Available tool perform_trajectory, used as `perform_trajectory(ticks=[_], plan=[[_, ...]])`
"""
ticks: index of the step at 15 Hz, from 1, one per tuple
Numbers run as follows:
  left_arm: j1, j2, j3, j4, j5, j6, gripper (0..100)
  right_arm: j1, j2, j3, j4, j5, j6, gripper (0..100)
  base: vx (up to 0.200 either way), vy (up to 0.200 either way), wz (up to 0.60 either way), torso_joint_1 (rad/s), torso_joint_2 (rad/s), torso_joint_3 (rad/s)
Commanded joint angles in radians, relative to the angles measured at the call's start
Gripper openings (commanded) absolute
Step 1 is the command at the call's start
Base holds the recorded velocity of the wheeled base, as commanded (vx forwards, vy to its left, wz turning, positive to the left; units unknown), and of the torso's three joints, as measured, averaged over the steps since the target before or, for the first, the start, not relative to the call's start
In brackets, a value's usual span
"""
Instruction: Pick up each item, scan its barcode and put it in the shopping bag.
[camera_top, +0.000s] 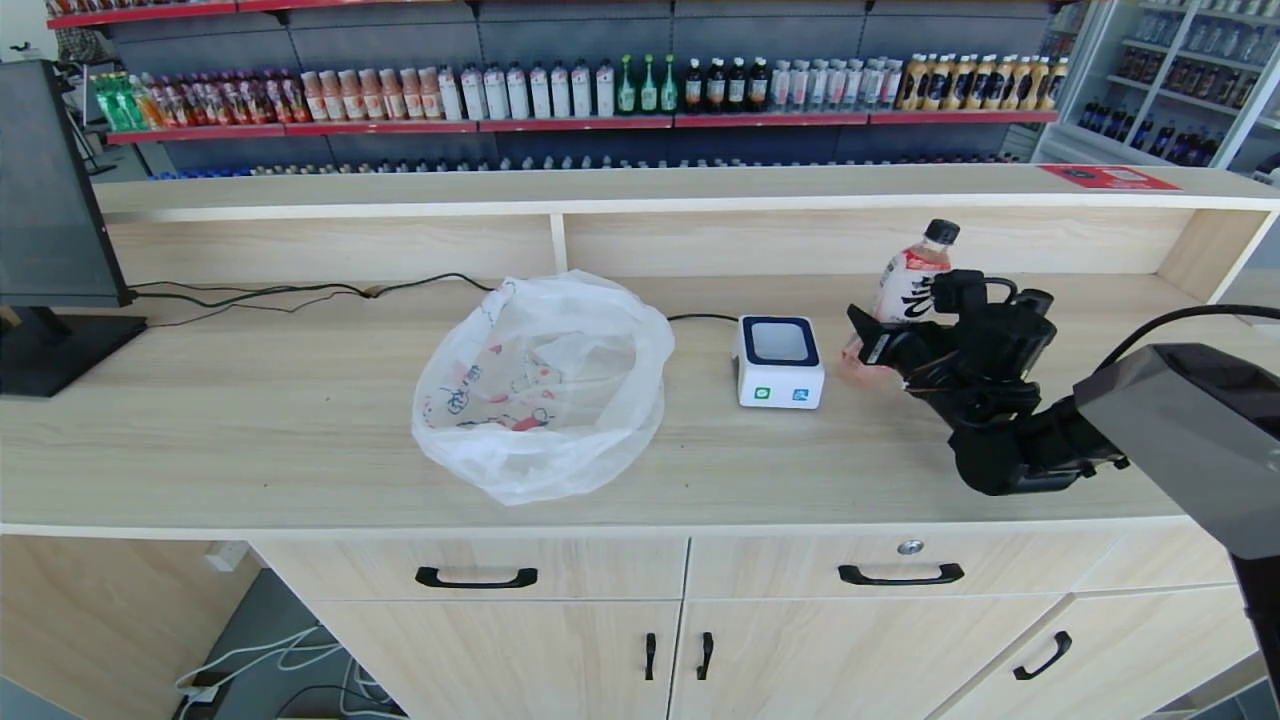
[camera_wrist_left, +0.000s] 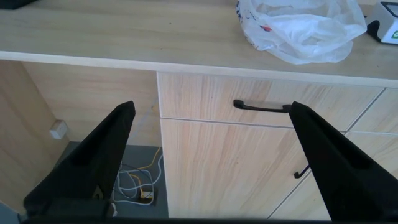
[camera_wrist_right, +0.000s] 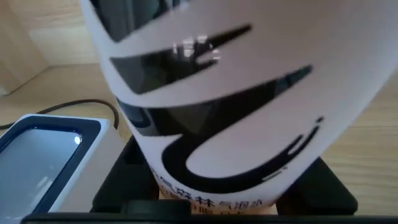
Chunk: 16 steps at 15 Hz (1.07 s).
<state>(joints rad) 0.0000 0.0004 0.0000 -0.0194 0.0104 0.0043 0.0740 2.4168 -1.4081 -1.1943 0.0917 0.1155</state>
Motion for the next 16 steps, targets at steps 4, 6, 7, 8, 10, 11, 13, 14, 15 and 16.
perform_trajectory(ticks=[4,6,7,8,10,11,13,14,15,16], plan=[[0.0,0.0,0.0,-0.001,0.0,0.0,100,0.003,-0.03,0.0,-0.007,0.0,0.0,0,0.0,0.0,0.0,0.0,0.0,0.0],[0.0,0.0,0.0,-0.001,0.0,0.002,100,0.007,-0.073,0.006,-0.016,0.002,0.0,0,0.0,0.0,0.0,0.0,0.0,0.0],[0.0,0.0,0.0,-0.001,0.0,0.002,100,0.012,-0.099,0.006,-0.021,0.003,0.001,0,0.0,0.0,0.0,0.0,0.0,0.0],[0.0,0.0,0.0,-0.001,0.0,0.002,100,0.015,-0.116,0.004,-0.024,0.008,0.001,0,0.0,0.0,0.0,0.0,0.0,0.0],[0.0,0.0,0.0,-0.001,0.0,0.0,100,0.039,-0.189,0.017,-0.024,0.008,-0.004,0,0.0,0.0,0.0,0.0,0.0,0.0],[0.0,0.0,0.0,-0.001,0.0,0.002,100,0.05,-0.225,0.026,-0.024,0.006,-0.007,0,0.0,0.0,0.0,0.0,0.0,0.0],[0.0,0.0,0.0,-0.001,0.0,0.002,100,0.085,-0.324,0.09,-0.022,0.006,-0.016,0,0.0,0.0,0.0,0.0,0.0,0.0],[0.0,0.0,0.0,0.001,0.0,0.005,100,0.118,-0.395,0.152,-0.024,0.006,-0.016,0,0.0,0.0,0.0,0.0,0.0,0.0],[0.0,0.0,0.0,0.001,0.0,0.005,100,0.15,-0.466,0.241,-0.021,0.005,-0.013,0,0.0,0.0,0.0,0.0,0.0,0.0],[0.0,0.0,0.0,0.004,0.0,0.005,100,0.191,-0.553,0.353,-0.022,0.008,-0.01,0,0.0,0.0,0.0,0.0,0.0,0.0]])
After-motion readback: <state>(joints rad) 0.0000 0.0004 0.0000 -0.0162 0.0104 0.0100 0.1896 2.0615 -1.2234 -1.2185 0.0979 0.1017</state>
